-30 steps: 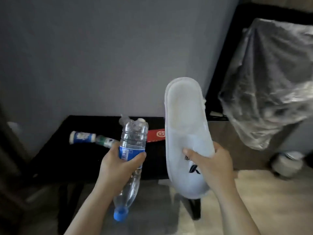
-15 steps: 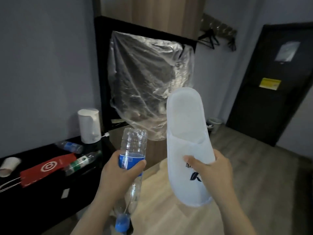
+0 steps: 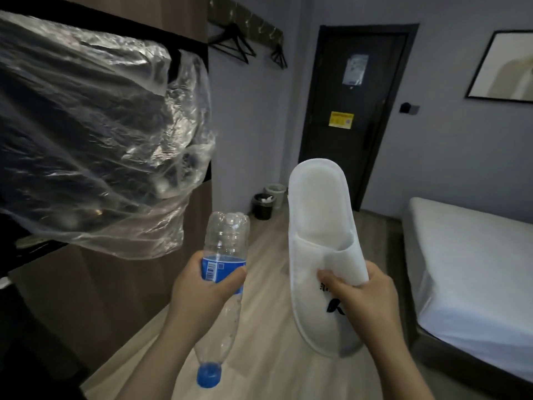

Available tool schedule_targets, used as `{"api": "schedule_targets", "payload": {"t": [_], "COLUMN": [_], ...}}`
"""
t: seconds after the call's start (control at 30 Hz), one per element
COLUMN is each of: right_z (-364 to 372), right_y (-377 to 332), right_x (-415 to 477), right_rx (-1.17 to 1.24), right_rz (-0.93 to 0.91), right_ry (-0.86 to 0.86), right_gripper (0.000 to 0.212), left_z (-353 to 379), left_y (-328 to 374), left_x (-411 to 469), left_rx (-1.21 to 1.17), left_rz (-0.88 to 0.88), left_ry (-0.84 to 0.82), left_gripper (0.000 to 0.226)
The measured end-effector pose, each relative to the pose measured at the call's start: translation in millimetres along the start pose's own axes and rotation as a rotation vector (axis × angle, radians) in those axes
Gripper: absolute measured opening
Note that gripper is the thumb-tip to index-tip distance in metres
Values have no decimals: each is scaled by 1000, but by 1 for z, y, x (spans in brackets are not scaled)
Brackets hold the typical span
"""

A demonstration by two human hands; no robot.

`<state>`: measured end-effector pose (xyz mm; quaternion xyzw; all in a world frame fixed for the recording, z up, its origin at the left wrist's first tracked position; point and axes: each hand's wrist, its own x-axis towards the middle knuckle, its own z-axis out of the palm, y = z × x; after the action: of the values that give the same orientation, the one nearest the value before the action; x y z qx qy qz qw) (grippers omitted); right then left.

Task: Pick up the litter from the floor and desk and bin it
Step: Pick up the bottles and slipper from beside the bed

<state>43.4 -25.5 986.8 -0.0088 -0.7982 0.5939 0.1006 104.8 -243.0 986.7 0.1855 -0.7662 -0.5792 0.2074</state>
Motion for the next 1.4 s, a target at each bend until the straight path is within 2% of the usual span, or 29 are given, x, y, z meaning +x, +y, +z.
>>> {"api": "schedule_targets", "payload": {"t": [0.2, 0.47, 0.67, 0.8, 0.93, 1.07, 1.4], "right_z": [30, 90, 109, 116, 115, 114, 164], "right_y": [11, -14, 7, 37, 56, 66, 97], "right_x": [80, 209, 302, 376, 467, 557, 749], "right_rx": [-48, -117, -145, -159, -133, -118, -138], "right_rz": [22, 32, 64, 116, 107, 100, 110], "right_ry": [126, 216, 254, 261, 255, 220, 123], "right_gripper": [25, 25, 23, 22, 24, 25, 24], "left_z": [40, 86, 146, 198, 259, 312, 397], "left_y": [-9, 20, 12, 3, 5, 19, 8], "left_x": [102, 264, 354, 418, 486, 550, 717], "left_rx": [-17, -61, -37, 8, 29, 33, 73], "left_rz": [28, 103, 82, 62, 60, 60, 27], "left_ry": [-104, -231, -283, -284, -262, -262, -174], "left_gripper": [24, 24, 27, 37, 27, 27, 27]}}
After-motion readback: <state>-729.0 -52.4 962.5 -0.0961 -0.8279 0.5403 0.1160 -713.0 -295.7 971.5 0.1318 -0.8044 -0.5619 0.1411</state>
